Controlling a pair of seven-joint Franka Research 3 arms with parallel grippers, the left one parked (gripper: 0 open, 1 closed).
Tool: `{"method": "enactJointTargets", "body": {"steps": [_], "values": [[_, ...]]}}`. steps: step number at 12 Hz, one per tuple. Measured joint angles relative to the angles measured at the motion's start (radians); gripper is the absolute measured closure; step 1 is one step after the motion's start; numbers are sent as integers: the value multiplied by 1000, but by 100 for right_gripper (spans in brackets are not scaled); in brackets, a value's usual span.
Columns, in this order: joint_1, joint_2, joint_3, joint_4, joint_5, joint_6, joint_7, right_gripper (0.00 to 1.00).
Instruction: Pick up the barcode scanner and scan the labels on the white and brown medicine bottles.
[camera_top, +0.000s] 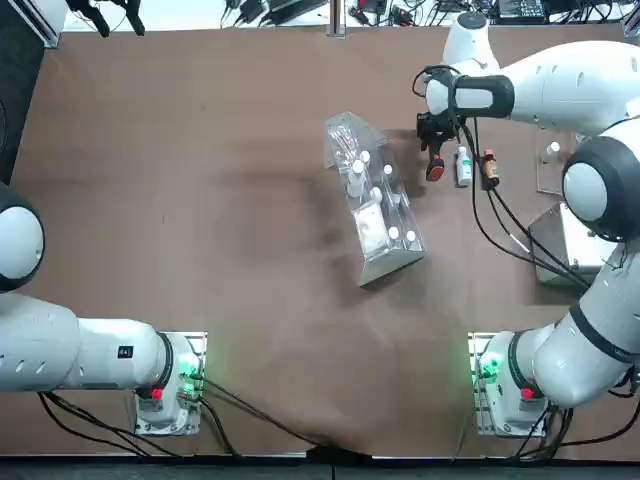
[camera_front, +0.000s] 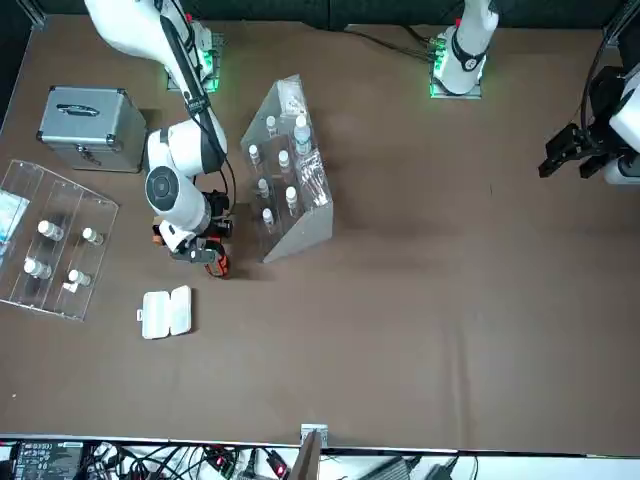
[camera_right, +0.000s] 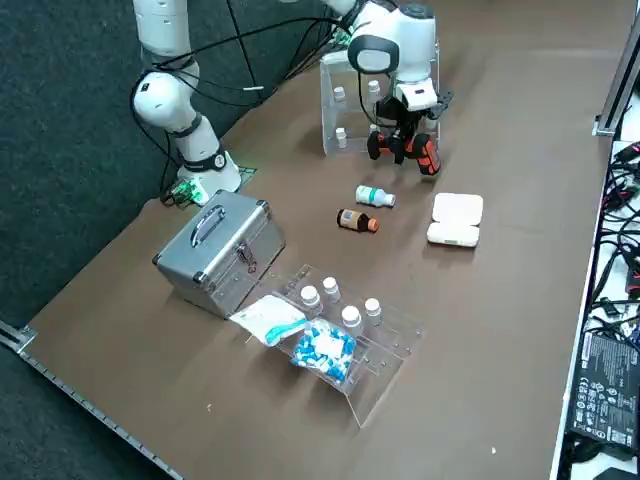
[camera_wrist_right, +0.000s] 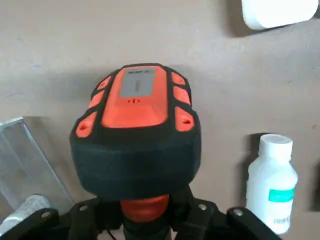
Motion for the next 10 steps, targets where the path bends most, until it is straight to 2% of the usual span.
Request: {"method": "enactJointTargets", "body": {"steps": [10], "values": [[3,40,0,-20,0,29,0,57]]}}
